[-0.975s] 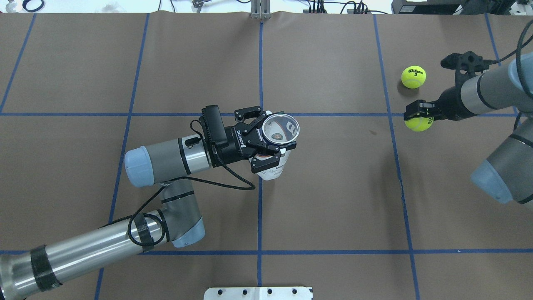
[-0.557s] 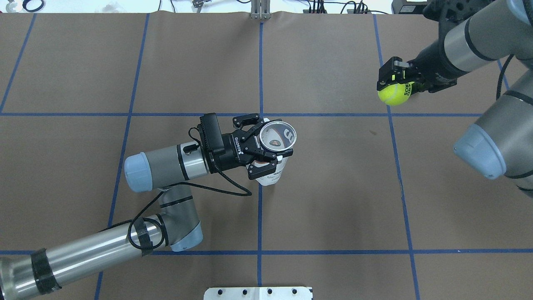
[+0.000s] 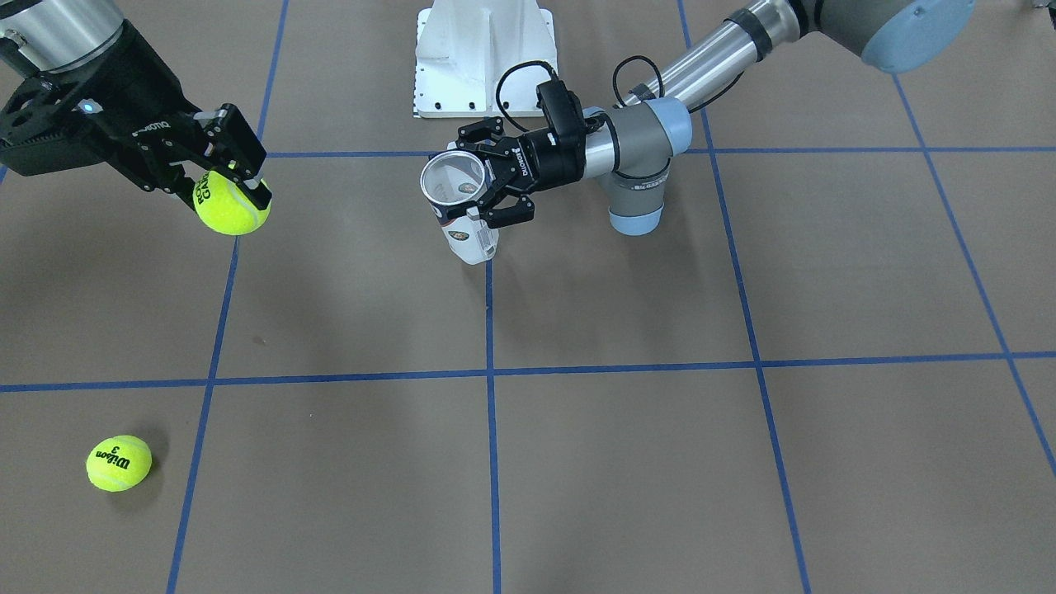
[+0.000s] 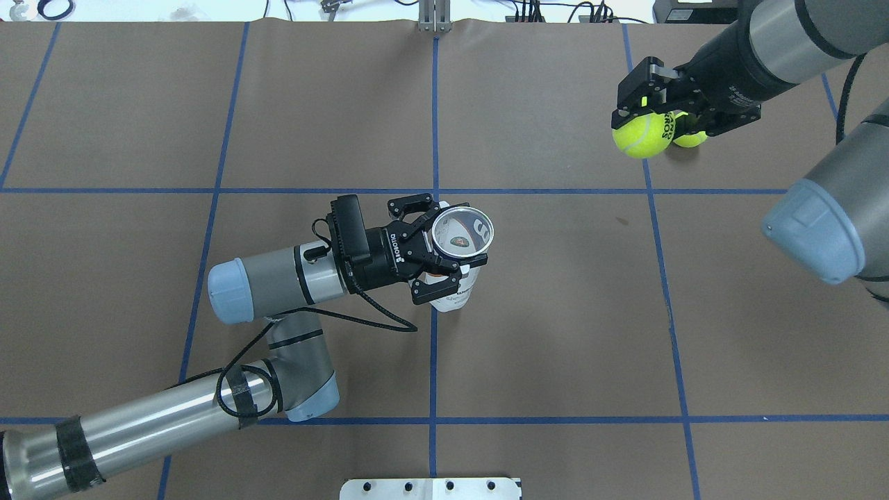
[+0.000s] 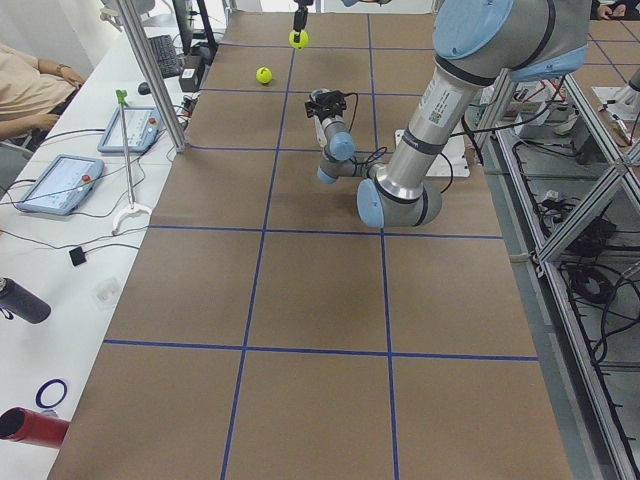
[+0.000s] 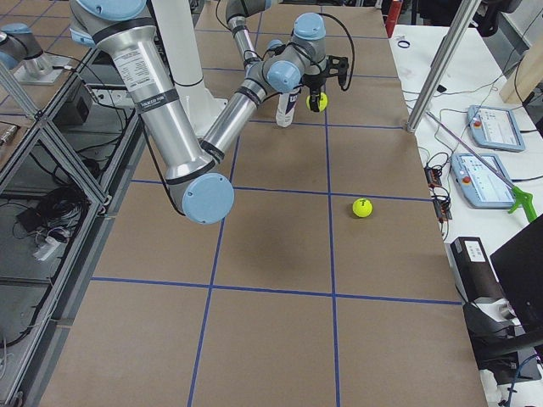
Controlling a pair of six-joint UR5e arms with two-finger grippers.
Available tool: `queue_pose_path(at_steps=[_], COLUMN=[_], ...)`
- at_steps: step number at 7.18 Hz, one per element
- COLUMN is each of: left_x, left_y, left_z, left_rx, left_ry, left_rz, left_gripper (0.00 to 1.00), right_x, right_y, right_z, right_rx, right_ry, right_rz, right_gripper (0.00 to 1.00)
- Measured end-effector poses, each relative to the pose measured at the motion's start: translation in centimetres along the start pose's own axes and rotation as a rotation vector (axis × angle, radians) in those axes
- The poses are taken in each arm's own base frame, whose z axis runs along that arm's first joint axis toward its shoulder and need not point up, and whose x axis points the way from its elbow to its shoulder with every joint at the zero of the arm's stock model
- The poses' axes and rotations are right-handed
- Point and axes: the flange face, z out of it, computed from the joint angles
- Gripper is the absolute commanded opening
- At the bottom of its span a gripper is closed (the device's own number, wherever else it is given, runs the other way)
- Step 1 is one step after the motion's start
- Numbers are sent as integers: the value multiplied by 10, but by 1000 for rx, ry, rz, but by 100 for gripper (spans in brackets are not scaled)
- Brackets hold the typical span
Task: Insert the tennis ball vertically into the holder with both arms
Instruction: 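Lift the yellow ball with the right gripper and carry it toward the can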
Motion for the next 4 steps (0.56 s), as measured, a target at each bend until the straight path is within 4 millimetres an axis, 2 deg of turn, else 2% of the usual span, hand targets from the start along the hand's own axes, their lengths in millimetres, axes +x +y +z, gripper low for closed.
queue_pose_path(at_steps=[4], left_x=[-4], left_y=[12], left_z=[-4], left_rx=[-21], left_ry=[-7], left_rz=[18], left_gripper=[61], right_x=[-41], right_y=[2], right_z=[-17], right_rx=[-5], right_ry=[-39], right_rz=[76], right_gripper=[0])
